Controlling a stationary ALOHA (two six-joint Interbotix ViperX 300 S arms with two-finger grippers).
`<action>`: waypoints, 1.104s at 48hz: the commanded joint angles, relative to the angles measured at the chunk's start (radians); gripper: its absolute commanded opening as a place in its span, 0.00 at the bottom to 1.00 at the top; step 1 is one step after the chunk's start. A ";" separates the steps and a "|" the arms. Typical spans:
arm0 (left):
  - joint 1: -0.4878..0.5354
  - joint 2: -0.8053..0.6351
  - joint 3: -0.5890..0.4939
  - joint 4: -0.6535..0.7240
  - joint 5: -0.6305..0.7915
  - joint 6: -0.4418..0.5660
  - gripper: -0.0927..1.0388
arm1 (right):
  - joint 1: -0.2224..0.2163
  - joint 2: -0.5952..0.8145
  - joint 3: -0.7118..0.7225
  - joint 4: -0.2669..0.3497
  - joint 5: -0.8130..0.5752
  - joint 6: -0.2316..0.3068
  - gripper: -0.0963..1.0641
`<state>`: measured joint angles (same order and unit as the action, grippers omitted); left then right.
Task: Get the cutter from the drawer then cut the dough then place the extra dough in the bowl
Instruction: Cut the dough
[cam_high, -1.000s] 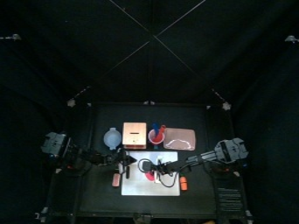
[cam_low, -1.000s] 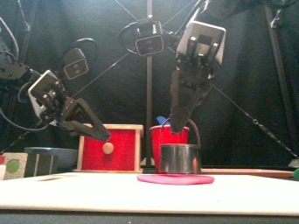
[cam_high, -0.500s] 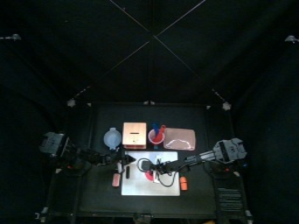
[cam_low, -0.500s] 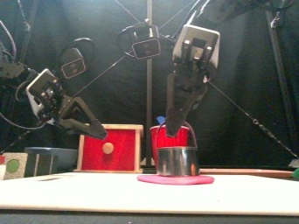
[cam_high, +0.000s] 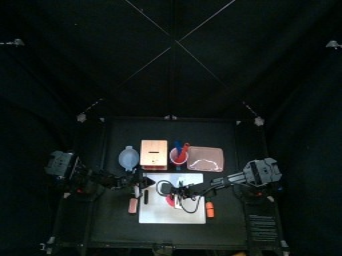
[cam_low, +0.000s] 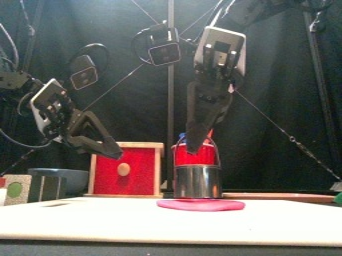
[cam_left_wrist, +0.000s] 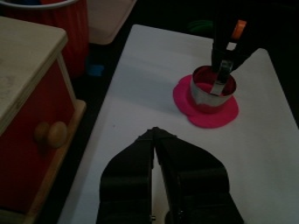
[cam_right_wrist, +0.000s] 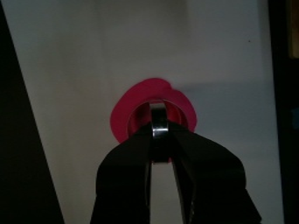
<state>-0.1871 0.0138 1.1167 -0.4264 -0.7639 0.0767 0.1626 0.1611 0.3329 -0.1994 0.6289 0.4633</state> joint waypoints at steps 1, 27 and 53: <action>-0.002 -0.008 -0.011 -0.002 -0.008 0.000 0.49 | -0.005 -0.026 -0.023 0.002 0.000 -0.002 0.53; 0.002 -0.005 -0.006 -0.020 -0.008 0.002 0.49 | 0.000 -0.017 -0.025 0.032 0.009 0.000 0.53; 0.002 0.005 -0.009 -0.028 -0.008 0.002 0.49 | 0.002 -0.011 -0.026 0.032 -0.015 0.002 0.60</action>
<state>-0.1871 0.0245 1.1167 -0.4510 -0.7639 0.0782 0.1641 0.1718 0.3298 -0.1687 0.6305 0.4648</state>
